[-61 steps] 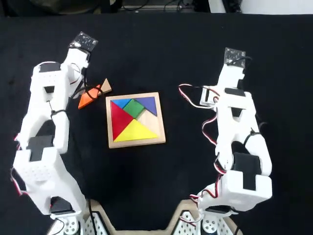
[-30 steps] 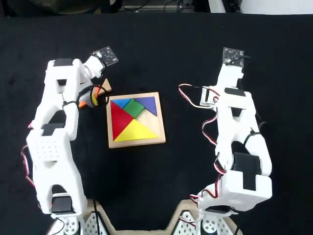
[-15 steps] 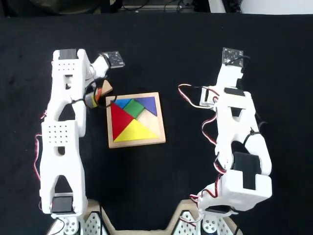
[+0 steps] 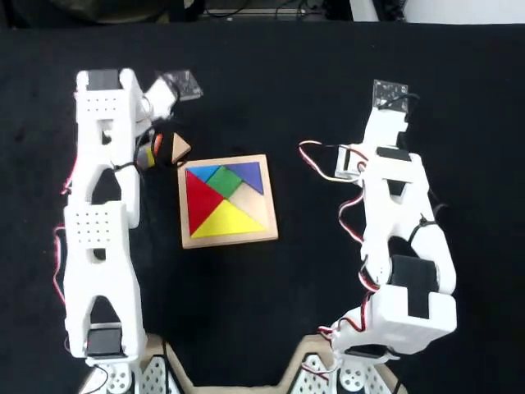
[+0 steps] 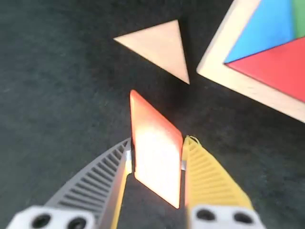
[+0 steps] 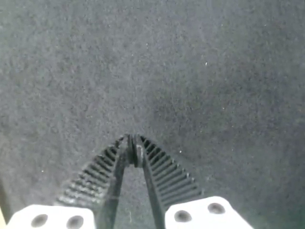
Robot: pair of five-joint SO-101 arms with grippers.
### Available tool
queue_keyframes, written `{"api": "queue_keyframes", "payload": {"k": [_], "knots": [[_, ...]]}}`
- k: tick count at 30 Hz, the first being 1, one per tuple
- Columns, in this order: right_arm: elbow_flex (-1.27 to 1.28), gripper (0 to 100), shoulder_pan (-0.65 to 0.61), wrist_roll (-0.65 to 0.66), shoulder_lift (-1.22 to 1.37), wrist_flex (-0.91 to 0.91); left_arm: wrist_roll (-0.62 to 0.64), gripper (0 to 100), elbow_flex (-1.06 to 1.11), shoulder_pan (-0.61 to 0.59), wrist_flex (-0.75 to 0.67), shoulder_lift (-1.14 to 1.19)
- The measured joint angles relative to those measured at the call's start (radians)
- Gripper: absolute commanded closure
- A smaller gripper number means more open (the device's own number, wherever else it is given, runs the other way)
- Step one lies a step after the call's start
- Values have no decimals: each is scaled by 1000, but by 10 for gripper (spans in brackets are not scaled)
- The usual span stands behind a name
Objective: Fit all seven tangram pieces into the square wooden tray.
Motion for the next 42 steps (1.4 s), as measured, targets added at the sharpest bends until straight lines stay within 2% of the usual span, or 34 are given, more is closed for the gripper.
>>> {"api": "queue_keyframes", "payload": {"k": [5,9,12,17,24,28,34,42], "knots": [[0,987,0,0,0,0,81,963,315,31,0,-348],[0,987,0,0,0,0,180,970,652,163,0,-692],[0,987,0,0,0,0,315,970,875,265,-58,-953],[0,987,0,0,0,0,666,970,1191,361,-319,-1227],[0,987,0,0,0,0,1341,970,1488,440,-623,-1258],[0,987,0,0,0,0,1600,971,1603,523,-784,-1237],[0,987,0,0,0,0,1801,971,1645,589,-965,-1143],[0,987,0,0,0,0,1829,970,1551,589,-951,-905]]}}
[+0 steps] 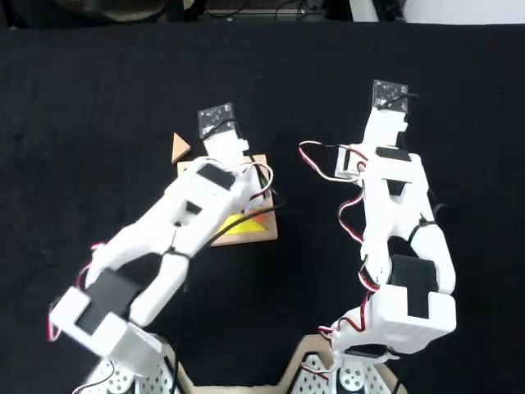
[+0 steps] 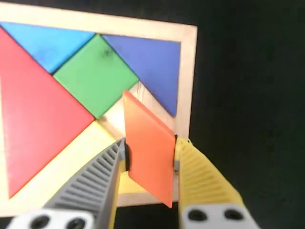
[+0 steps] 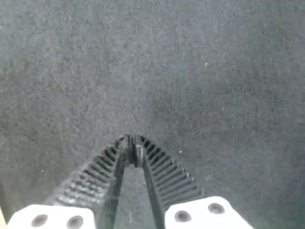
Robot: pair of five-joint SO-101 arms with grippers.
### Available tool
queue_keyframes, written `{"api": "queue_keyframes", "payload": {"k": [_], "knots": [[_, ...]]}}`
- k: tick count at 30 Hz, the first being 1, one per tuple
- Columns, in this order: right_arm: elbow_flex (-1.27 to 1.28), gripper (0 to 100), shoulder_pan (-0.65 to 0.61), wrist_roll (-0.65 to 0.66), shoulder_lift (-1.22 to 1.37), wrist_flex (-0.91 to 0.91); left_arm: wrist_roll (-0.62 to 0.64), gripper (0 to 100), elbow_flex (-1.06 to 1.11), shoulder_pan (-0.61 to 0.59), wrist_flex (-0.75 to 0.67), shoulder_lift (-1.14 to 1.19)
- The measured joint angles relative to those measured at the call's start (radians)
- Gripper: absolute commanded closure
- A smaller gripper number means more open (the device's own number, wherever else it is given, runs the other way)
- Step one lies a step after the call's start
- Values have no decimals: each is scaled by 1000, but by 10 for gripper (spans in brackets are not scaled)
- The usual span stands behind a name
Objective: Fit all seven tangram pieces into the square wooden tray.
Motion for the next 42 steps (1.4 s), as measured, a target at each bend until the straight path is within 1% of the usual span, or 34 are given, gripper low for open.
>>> {"api": "queue_keyframes", "payload": {"k": [4,8,10,14,16,26,31,42], "knots": [[0,987,0,0,0,0,3,970,-98,11,66,72],[0,987,0,0,0,0,3,970,-140,12,87,83],[0,987,0,0,0,0,3,950,-143,12,91,84],[0,987,0,0,0,0,3,873,-143,12,94,87],[0,987,0,0,0,0,3,855,-143,12,117,89],[0,987,0,0,0,0,3,850,-143,12,132,89],[0,987,0,0,0,0,3,776,-143,12,132,89],[0,987,0,0,0,0,3,773,-143,12,132,89]]}}
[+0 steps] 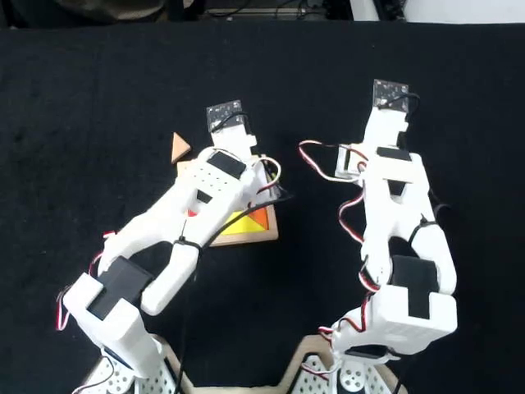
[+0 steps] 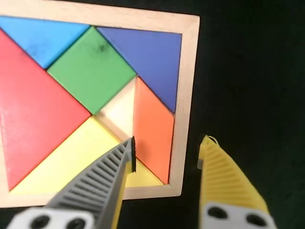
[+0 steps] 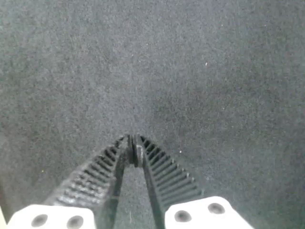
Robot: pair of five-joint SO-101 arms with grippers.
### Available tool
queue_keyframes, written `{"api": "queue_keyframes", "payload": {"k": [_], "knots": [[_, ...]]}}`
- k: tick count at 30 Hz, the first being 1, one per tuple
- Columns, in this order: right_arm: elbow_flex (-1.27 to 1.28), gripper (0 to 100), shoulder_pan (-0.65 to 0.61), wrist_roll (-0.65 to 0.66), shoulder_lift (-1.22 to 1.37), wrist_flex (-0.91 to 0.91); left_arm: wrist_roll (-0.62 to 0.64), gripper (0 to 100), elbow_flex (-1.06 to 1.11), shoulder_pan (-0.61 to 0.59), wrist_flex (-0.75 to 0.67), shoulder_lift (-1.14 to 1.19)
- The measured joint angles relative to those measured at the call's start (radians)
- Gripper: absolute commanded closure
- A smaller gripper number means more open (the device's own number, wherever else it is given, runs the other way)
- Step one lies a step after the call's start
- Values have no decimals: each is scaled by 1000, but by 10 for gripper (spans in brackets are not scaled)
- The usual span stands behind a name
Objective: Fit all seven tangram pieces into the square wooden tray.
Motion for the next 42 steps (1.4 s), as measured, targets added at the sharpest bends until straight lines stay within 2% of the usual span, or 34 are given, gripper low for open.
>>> {"api": "queue_keyframes", "payload": {"k": [8,13,17,20,22,25,27,31,37,42], "knots": [[0,987,0,0,0,0,-2,773,-18,-61,0,0],[0,987,0,0,0,0,-98,825,-38,-48,8,0],[0,987,0,0,0,0,-284,821,-124,-84,137,-44],[0,987,0,0,0,0,-460,780,-190,-189,233,-97],[0,987,0,0,0,0,-632,753,-236,-262,276,-109],[0,987,0,0,0,0,-904,737,-304,-396,287,-107],[0,987,0,0,0,0,-985,737,-348,-485,256,-75],[0,987,0,0,0,0,-974,736,-436,-565,224,72],[0,987,0,0,0,0,-804,732,-612,-565,198,338],[0,987,0,0,0,0,-784,732,-740,-542,195,466]]}}
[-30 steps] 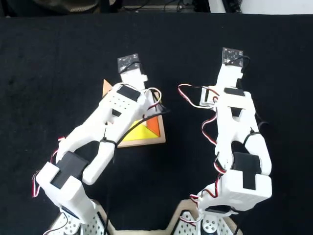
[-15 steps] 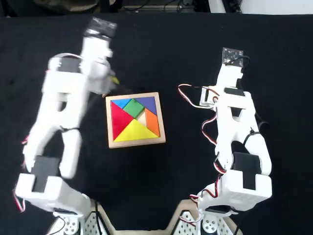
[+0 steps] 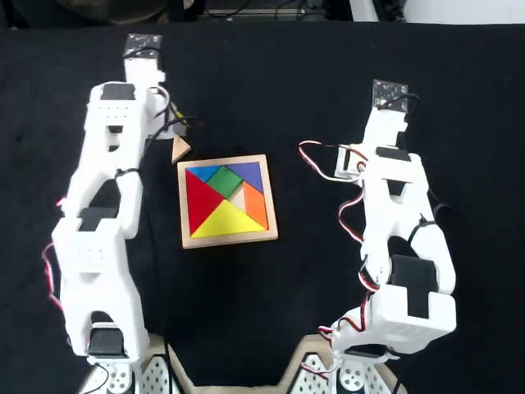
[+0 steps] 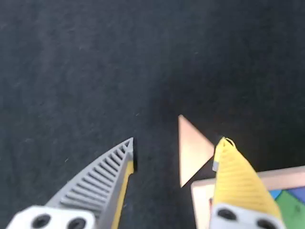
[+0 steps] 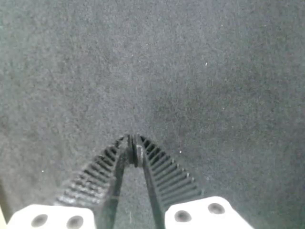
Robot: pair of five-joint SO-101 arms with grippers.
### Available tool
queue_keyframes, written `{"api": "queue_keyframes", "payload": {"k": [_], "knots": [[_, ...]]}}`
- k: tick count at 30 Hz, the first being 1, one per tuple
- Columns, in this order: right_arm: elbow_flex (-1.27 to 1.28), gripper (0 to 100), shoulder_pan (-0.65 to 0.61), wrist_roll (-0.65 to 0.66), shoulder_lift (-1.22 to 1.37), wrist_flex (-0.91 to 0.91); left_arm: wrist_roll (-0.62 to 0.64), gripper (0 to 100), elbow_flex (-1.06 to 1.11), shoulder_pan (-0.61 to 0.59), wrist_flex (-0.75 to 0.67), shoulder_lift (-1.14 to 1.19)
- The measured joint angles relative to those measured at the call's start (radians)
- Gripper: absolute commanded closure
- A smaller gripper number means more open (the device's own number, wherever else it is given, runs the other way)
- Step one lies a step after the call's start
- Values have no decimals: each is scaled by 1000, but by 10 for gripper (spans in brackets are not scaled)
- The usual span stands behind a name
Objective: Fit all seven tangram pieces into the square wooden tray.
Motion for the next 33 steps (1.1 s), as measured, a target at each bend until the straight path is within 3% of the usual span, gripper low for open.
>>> {"api": "queue_keyframes", "payload": {"k": [24,33], "knots": [[0,987,0,0,0,0,8,736,-158,95,3,209],[0,987,0,0,0,0,11,737,-206,117,127,218]]}}
